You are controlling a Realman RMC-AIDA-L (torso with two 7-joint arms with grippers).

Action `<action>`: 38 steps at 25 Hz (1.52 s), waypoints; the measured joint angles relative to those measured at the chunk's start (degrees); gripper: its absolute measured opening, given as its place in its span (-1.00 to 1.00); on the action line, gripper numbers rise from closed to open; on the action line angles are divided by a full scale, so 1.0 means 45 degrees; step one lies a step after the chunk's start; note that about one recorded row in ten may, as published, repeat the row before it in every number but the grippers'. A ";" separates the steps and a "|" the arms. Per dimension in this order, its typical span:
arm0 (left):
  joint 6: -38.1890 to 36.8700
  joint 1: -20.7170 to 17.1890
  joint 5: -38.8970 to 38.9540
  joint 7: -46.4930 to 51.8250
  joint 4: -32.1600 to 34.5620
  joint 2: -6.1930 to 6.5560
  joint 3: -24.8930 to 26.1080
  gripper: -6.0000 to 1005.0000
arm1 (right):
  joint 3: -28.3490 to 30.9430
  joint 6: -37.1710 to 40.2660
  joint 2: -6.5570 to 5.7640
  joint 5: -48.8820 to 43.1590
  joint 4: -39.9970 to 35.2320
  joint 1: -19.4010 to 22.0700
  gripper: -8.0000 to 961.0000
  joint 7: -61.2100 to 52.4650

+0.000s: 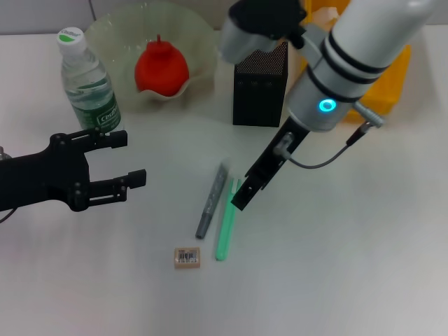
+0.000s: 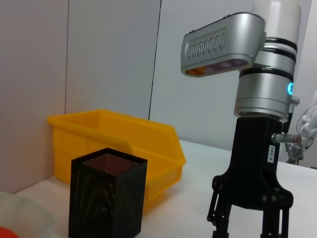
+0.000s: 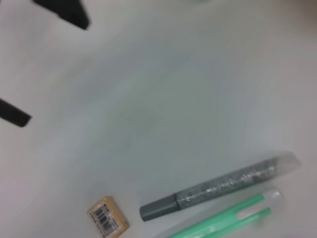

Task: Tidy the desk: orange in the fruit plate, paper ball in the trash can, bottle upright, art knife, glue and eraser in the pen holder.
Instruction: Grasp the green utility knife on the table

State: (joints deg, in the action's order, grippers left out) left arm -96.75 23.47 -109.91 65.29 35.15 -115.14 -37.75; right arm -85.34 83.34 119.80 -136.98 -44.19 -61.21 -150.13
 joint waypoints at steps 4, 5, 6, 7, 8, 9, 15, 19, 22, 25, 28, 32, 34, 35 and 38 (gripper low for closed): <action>0.0002 0.0003 -0.0050 0.0015 0.0032 0.0000 -0.0005 0.55 | -0.0666 -0.0339 0.0011 0.0312 0.0049 -0.0197 0.54 0.0017; 0.0006 0.0012 -0.0054 0.0016 0.0023 0.0000 0.0000 0.55 | -0.0851 -0.0410 0.0015 0.0376 0.0063 -0.0239 0.54 0.0025; 0.0014 0.0015 -0.0055 0.0018 0.0007 0.0000 0.0021 0.55 | -0.1376 -0.0586 0.0022 0.0534 0.0040 -0.0290 0.54 0.0090; 0.0014 0.0015 -0.0055 0.0018 0.0007 0.0000 0.0021 0.55 | -0.1376 -0.0586 0.0022 0.0534 0.0040 -0.0290 0.54 0.0090; 0.0030 0.0011 -0.0055 0.0020 0.0007 0.0000 0.0030 0.55 | -0.1866 -0.0736 0.0021 0.0638 -0.0070 -0.0298 0.54 0.0332; 0.0030 0.0011 -0.0055 0.0020 0.0007 0.0000 0.0030 0.55 | -0.1866 -0.0736 0.0021 0.0638 -0.0070 -0.0298 0.54 0.0332; 0.0077 0.0026 -0.0056 0.0186 -0.0015 0.0001 -0.0010 0.55 | -0.2125 -0.0628 0.0020 0.0670 -0.0230 -0.0246 0.54 0.2486; 0.0107 0.0037 -0.0055 0.0409 0.0038 -0.0042 0.0006 0.55 | -0.2152 -0.0492 0.0016 0.0670 -0.0232 -0.0221 0.54 0.3666; 0.0068 0.0079 -0.0053 0.0697 0.0058 -0.0052 -0.0004 0.55 | -0.1006 -0.0285 -0.0106 0.0625 -0.0287 0.0094 0.54 0.3133; -0.0098 0.0150 -0.0050 0.0825 0.0084 -0.0063 -0.0048 0.55 | 0.0167 0.0208 -0.0131 0.0597 -0.0663 0.0560 0.54 0.2880; -0.0585 0.0448 -0.0053 0.1015 0.0119 -0.0101 -0.0193 0.55 | 0.2287 0.0809 -0.0138 0.0614 -0.1220 0.1491 0.54 0.2682; -0.0856 0.0872 -0.0060 0.1155 0.0212 -0.0110 -0.0521 0.55 | 0.4378 0.0980 -0.0151 0.0723 -0.1336 0.2438 0.54 0.2928; -0.0887 0.0997 -0.0063 0.1178 0.0254 -0.0112 -0.0676 0.55 | 0.5454 0.0940 -0.0155 0.1136 -0.1346 0.3237 0.54 0.3685; -0.0894 0.1080 -0.0065 0.1189 0.0265 -0.0112 -0.0755 0.55 | 0.5782 0.0904 -0.0159 0.1502 -0.1341 0.3624 0.54 0.4247; -0.0907 0.1418 -0.0081 0.1206 0.0321 -0.0086 -0.1064 0.55 | 0.6044 0.0860 -0.0141 0.4064 -0.1100 0.5668 0.54 0.8586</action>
State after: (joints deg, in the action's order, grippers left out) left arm -100.84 29.85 -110.28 70.72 36.60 -115.52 -42.54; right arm -58.14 87.21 119.16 -118.69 -49.14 -35.71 -111.49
